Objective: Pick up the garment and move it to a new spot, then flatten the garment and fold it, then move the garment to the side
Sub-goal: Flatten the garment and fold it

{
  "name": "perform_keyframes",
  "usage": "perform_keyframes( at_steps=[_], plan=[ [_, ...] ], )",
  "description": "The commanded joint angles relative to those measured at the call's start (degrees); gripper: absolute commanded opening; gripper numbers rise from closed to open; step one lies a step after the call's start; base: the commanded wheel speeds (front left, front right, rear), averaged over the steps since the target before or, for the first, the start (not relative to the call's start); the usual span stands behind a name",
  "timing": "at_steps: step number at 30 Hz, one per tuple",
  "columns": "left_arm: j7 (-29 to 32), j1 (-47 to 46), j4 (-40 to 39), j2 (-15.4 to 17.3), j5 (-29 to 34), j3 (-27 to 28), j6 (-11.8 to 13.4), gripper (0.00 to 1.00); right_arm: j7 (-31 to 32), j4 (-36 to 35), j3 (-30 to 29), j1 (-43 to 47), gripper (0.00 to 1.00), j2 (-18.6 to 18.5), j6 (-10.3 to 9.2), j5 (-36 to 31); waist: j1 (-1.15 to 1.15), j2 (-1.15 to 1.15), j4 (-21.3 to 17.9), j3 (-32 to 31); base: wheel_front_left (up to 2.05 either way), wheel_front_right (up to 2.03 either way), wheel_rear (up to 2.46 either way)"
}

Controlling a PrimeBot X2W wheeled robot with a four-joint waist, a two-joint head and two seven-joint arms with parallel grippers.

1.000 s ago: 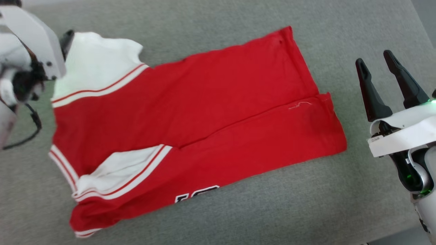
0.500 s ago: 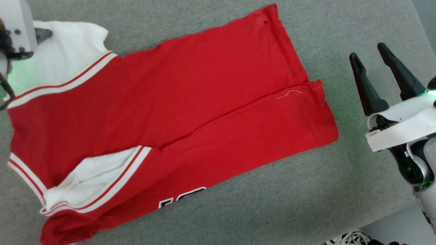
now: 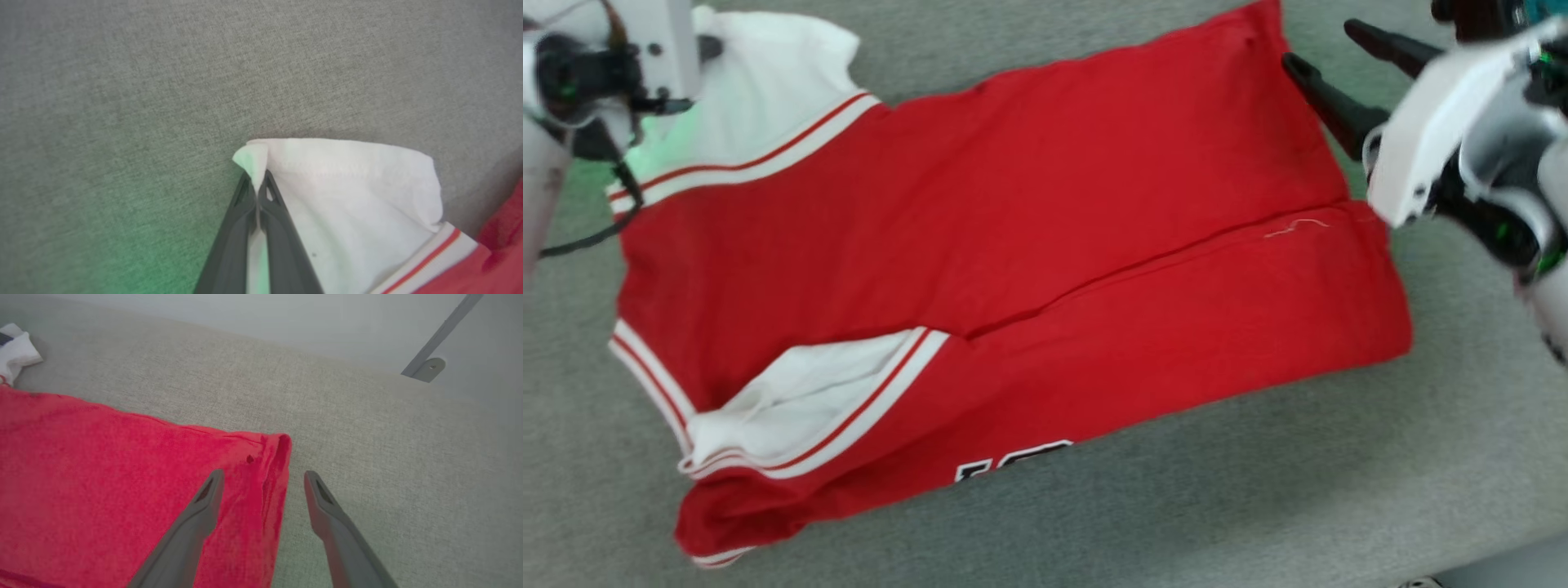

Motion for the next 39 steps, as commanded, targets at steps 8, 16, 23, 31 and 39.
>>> perform_keyframes(
  at_steps=[8,16,23,31,39],
  plan=[
    [-0.9,1.3,1.9,-6.7,0.7,-2.4,-2.5,0.00,14.2,13.6,5.4,-10.8,1.00,0.7,-0.09,4.4,0.00,0.00,7.0,2.3,0.00,0.00,0.00],
    [-3.0,0.5,3.6,-8.5,1.1,-3.0,-3.4,0.00,17.0,17.2,10.5,-13.0,0.00,1.4,-0.07,7.2,0.00,0.00,8.4,2.9,0.00,0.00,0.00],
    [-11.3,0.6,3.7,-9.8,0.6,-2.0,-3.9,0.00,10.9,16.5,12.6,-12.6,0.00,-1.7,-0.09,10.0,0.00,0.00,9.9,-1.2,0.00,0.00,0.00],
    [-19.9,5.7,-7.7,-6.7,-2.7,-2.3,-4.0,0.00,5.7,13.5,14.7,-7.8,0.00,-5.4,-0.08,14.2,0.00,0.00,12.4,-9.6,0.00,0.00,0.00],
    [-27.8,17.6,-26.4,2.2,-6.4,-4.5,-4.0,0.00,1.8,4.7,16.9,1.0,0.00,-13.0,-0.09,17.5,0.00,0.00,15.1,-16.0,0.00,0.00,0.00]
  ],
)
